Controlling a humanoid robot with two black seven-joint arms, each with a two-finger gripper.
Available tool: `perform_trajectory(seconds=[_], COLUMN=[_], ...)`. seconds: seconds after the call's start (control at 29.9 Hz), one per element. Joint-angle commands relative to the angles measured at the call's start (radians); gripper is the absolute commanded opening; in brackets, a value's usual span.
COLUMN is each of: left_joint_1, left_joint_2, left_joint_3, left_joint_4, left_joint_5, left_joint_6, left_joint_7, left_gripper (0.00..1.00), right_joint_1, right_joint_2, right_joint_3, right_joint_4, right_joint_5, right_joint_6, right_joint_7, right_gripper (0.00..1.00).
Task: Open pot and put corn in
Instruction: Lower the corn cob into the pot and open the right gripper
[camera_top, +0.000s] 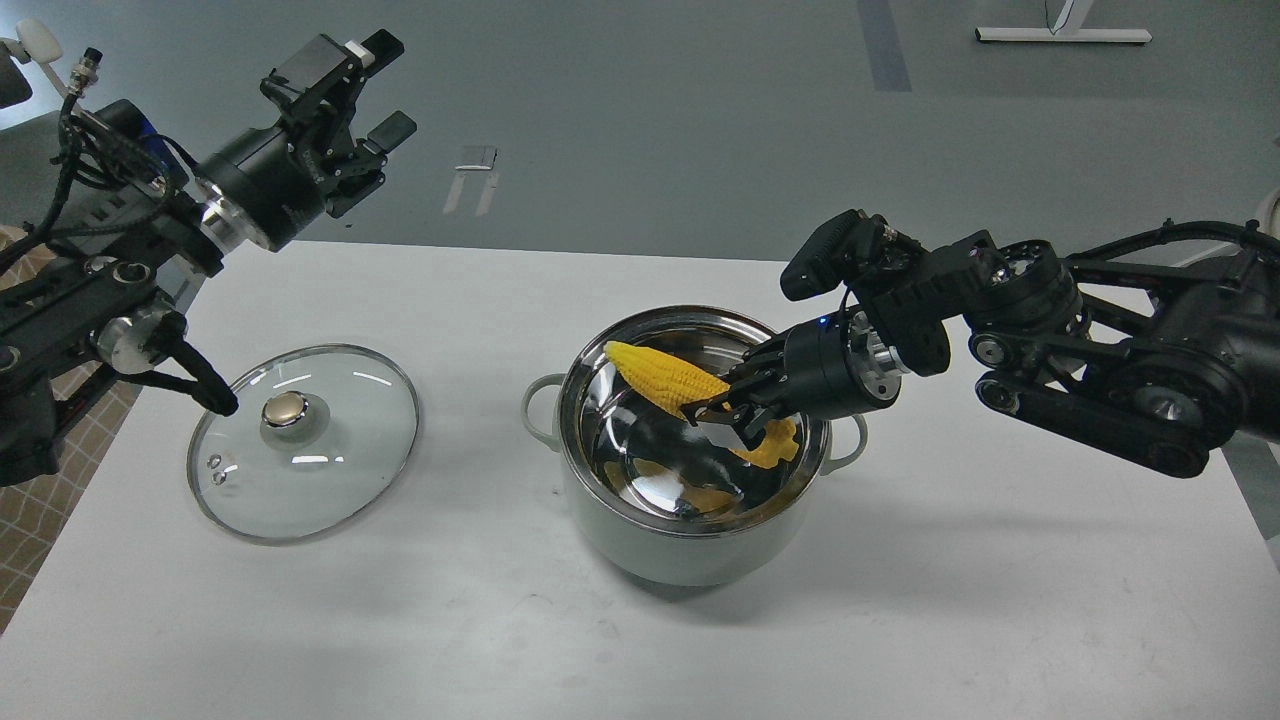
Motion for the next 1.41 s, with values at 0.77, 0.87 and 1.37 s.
perform_trajectory(seconds=[0.77,0.87,1.37], left_joint_1=[0.002,0.002,0.002], left_joint_2=[0.001,0.001,0.003], left_joint_3=[-0.004,-0.004,-0.004], left_joint_4=[0.000,0.000,0.000], left_joint_5=[0.001,0.001,0.001], left_joint_6=[0.002,0.002,0.002], left_joint_7=[0.000,0.000,0.000], left_gripper=[0.96,0.96,0.96], right_joint_1=[-0.025,-0.025,-0.023], right_joint_2=[0.025,0.025,0.008], right_joint_3=[-0.010,-0.010,-0.002], right_joint_4=[-0.043,-0.042,-0.039], right_joint_5=[-0.023,-0.021,-0.010], right_joint_6=[0.000,0.000,0.000], right_joint_7=[-0.001,0.000,0.000], right_gripper=[0.37,0.43,0.93])
